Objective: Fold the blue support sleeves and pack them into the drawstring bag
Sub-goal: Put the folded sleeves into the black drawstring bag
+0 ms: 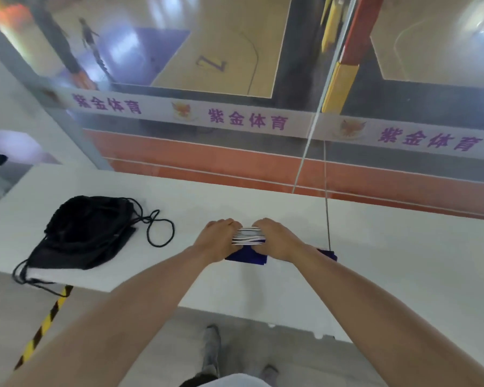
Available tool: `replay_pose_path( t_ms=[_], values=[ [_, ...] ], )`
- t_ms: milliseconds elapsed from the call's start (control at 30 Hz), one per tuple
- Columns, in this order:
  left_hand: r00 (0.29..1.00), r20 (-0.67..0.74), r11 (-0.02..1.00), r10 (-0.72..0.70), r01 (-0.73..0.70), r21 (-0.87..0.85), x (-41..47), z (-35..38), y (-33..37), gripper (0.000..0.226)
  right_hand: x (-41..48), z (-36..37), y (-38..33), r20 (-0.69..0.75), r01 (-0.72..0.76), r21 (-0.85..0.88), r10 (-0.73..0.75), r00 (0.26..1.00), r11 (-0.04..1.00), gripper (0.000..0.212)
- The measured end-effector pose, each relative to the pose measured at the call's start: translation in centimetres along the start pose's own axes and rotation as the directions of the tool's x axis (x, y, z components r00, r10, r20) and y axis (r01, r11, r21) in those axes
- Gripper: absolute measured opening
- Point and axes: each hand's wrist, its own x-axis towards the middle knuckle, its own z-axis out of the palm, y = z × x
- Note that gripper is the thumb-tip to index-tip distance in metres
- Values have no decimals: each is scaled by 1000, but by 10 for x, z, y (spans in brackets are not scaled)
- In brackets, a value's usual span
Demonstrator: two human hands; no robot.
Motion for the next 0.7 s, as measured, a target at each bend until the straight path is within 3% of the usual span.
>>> replay_pose_path(
  t_ms=[133, 333, 500, 700],
  values=[
    [997, -15, 997, -80, 80, 17, -37, -13, -64, 30, 41, 19, -67, 19, 42, -180, -39, 999, 983, 27],
    [971, -113, 977, -210, 205, -55, -93, -29, -192, 42, 123, 51, -178, 15, 64, -233, -62, 998, 970, 23],
    [920, -188, 939, -342, 327, -108, -148, -50, -312, 43, 190, 73, -268, 1, 2, -165, -2, 1000, 986, 29],
    [879, -142, 890, -456, 453, -52, -203, -52, -428, 26, 259, 101, -348, -46, -19, -17, 18, 999, 1000, 31]
  ],
)
